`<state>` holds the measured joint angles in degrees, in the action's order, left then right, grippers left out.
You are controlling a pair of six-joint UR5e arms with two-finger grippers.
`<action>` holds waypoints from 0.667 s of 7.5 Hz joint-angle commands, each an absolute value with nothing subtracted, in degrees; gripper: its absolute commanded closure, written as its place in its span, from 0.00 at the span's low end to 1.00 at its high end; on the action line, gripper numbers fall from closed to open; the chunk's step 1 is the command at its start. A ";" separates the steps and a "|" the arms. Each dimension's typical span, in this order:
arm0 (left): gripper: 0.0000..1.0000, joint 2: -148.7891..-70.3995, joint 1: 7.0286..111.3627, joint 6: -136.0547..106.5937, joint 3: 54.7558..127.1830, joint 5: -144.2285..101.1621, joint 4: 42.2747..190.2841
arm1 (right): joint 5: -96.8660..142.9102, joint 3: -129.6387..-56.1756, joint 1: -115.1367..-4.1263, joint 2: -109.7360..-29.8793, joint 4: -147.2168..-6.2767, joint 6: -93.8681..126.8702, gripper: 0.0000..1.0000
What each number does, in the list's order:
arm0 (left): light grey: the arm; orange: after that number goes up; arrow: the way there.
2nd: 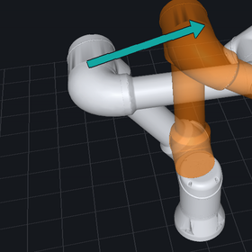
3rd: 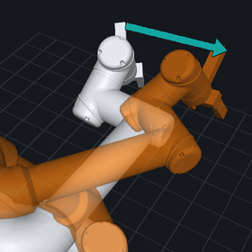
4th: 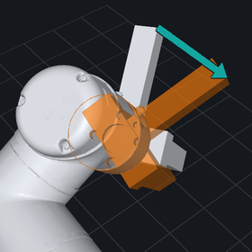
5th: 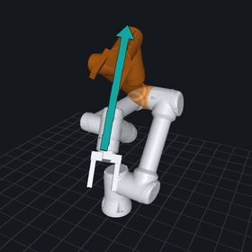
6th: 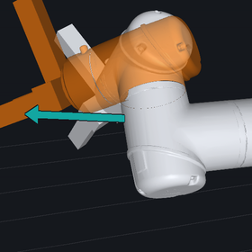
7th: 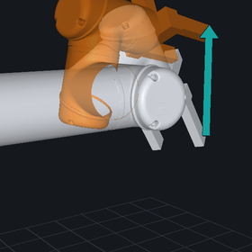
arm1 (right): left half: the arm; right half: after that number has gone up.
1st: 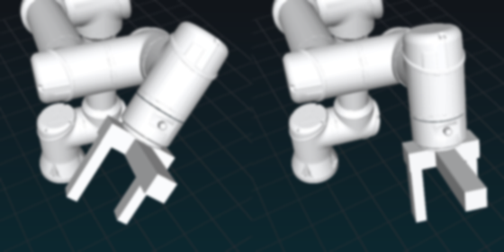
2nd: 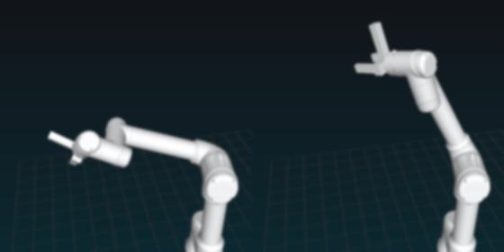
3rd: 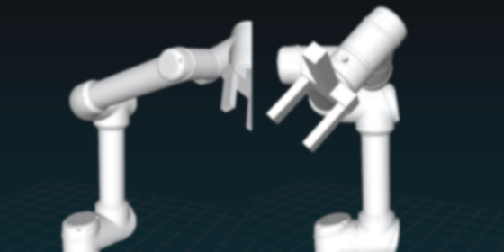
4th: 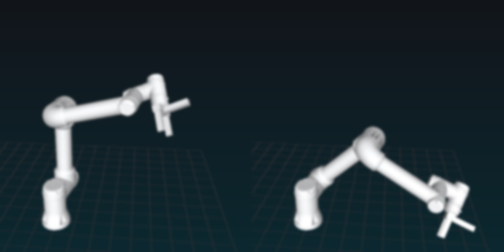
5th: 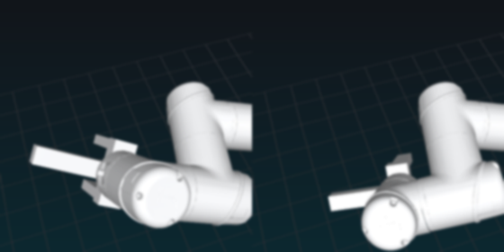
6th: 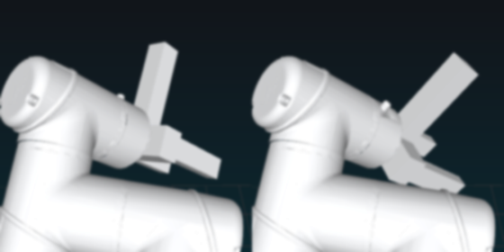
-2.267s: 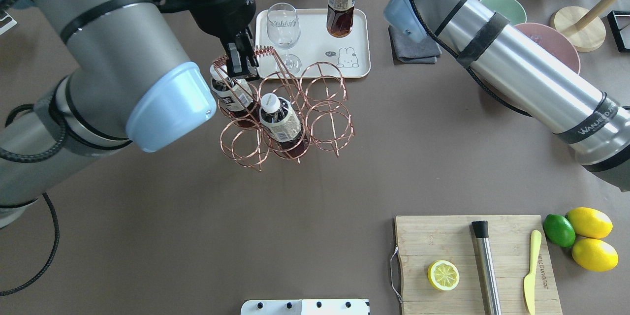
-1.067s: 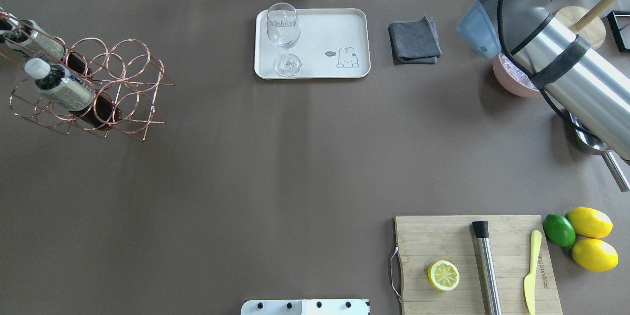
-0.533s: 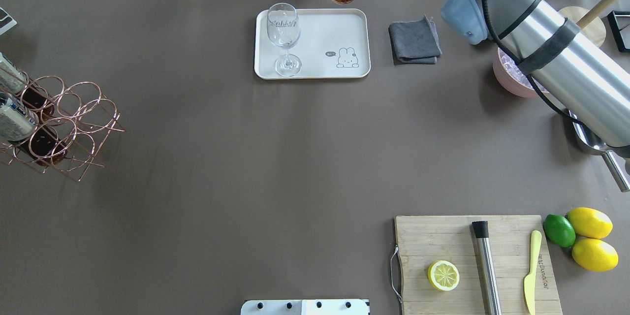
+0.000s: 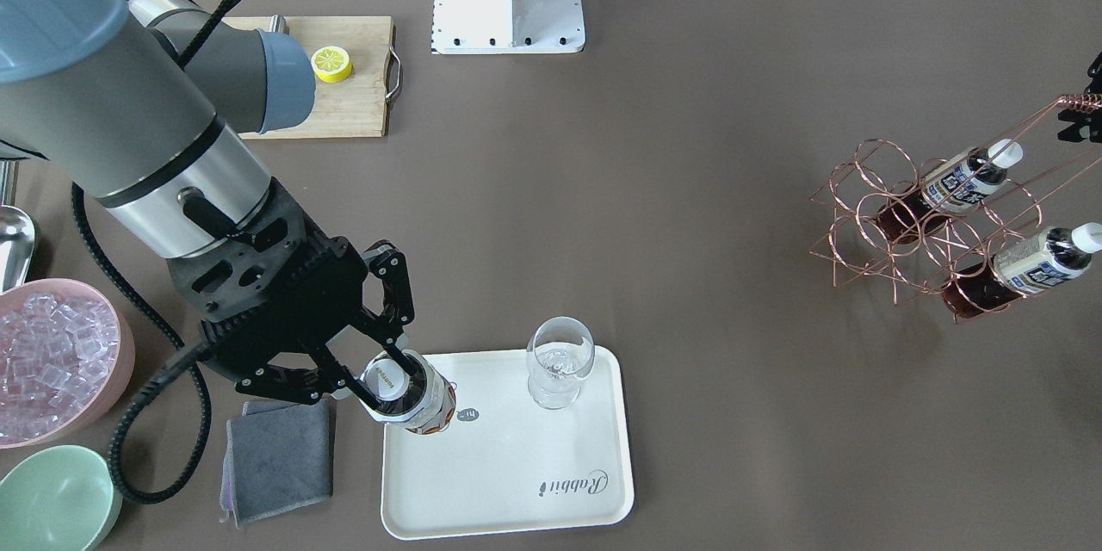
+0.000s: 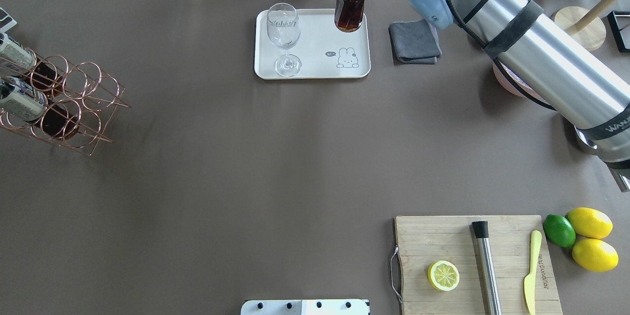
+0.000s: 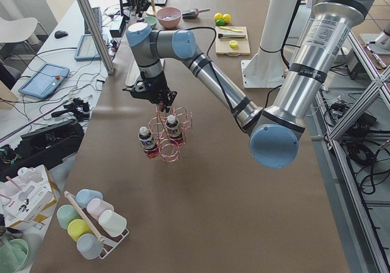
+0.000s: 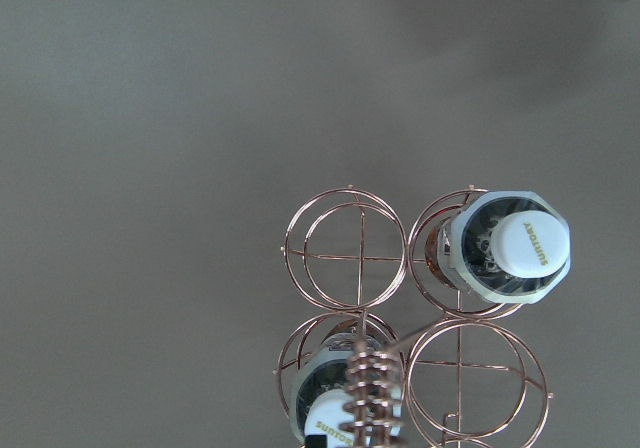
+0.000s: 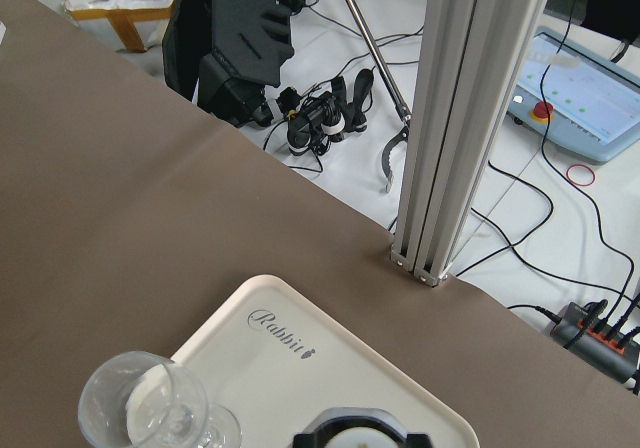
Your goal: Take tea from basket to plate
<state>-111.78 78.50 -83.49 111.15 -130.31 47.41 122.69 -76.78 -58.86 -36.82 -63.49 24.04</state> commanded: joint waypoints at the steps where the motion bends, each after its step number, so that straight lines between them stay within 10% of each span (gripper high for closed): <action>1: 1.00 -111.80 78.40 -83.76 105.58 -129.02 51.04 | 122.79 -70.51 -56.00 -35.60 -64.86 20.84 1.00; 5: 1.00 -114.42 85.32 -86.66 94.96 -129.20 56.33 | 117.79 -67.41 -54.06 -33.84 -64.08 20.13 1.00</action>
<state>-112.56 81.94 -86.12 100.29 -129.08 54.17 120.16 -68.05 -54.86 -34.01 -64.59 20.33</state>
